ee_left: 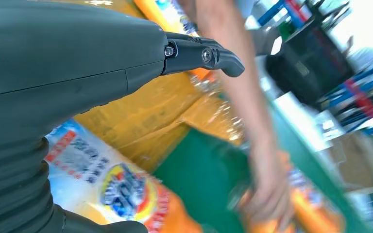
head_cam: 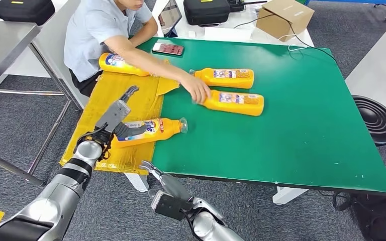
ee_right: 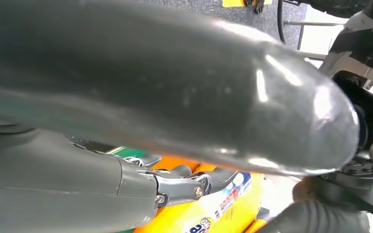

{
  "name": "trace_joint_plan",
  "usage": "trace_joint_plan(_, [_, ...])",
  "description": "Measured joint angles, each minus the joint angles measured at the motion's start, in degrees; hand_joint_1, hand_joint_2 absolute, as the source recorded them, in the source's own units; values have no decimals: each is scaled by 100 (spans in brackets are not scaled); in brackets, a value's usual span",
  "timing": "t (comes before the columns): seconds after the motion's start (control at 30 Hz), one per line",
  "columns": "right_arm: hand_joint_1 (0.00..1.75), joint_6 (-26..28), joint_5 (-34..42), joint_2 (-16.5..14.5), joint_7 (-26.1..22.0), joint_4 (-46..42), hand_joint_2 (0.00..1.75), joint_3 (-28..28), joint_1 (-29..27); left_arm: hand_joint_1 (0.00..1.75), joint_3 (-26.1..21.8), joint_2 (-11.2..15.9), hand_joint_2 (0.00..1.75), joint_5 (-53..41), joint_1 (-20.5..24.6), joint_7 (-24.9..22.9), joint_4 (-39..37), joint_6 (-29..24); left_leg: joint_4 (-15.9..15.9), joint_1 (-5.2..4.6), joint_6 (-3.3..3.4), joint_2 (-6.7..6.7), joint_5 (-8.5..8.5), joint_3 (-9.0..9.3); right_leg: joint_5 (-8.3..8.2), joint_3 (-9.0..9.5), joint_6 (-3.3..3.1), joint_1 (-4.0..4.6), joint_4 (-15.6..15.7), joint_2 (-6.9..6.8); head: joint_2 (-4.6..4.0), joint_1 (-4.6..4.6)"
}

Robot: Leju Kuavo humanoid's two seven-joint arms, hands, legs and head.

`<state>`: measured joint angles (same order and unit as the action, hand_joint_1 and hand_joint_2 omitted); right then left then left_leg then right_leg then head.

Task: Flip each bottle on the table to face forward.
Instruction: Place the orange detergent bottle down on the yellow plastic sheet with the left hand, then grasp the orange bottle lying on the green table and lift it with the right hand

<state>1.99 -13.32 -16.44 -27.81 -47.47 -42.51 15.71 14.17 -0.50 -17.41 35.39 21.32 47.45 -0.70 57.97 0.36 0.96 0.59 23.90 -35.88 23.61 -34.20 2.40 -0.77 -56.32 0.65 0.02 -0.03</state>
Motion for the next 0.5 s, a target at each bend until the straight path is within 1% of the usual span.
trace_joint_plan(0.07, [0, 64, -14, 11, -26, -1, 0, 2, -11, 0, -24, -1, 175, 378, -148, 82, 284, 32, 0, 0, 0, 0, 0, 0, 0, 0, 0, 0, 0, 0, 0, 1])
trace_joint_plan(0.13, [0, 218, 6, 33, -199, -19, 87, 29, -50, 0, -24, 0, 175, 860, -372, 100, 705, 122, 0, -1, 0, 0, 1, 0, 0, 0, 0, -1, 0, 0, 0, 0])
trace_joint_plan(0.2, [0, 546, 77, 67, -574, -139, 175, 125, -154, 0, -30, -11, 175, 1467, -658, 112, 1216, 230, 0, -2, 0, 0, 3, -1, 1, -1, 1, -2, 1, 0, 0, 1])
trace_joint_plan(0.27, [0, 1062, 187, 110, -946, -446, 175, 296, -350, 0, -65, -50, 175, 2219, -1011, 110, 1754, 337, 0, -4, -1, -1, 7, -2, 3, -2, 0, -3, 3, 0, 0, 1])
trace_joint_plan(0.3, [0, 1385, 261, 136, -1054, -678, 175, 407, -493, 0, -91, -84, 175, 2621, -1236, 107, 2036, 380, 0, -5, -2, -1, 11, -2, 5, -2, -1, -4, 4, 0, 0, 0])
trace_joint_plan(0.37, [0, 2110, 415, 202, -1119, -1350, 175, 699, -869, 0, -140, -181, 175, 3303, -1790, 141, 2645, 381, 0, -7, 1, -1, 19, -2, 11, -3, -5, -5, 6, 0, 0, 0])
trace_joint_plan(0.43, [0, 2702, 487, 280, -1121, -2060, 175, 1010, -1242, 0, -164, -278, 175, 3575, -2347, 205, 3180, 270, 0, -9, 5, -1, 26, -3, 15, -7, -8, -6, 8, 0, 0, 1])
trace_joint_plan(0.5, [0, 3123, 331, 340, -1121, -2633, 175, 1279, -1525, 0, -164, -370, 175, 3409, -2738, 251, 3540, -90, 0, -9, 5, -2, 29, -4, 15, -10, -8, -6, 11, 0, 0, 1])
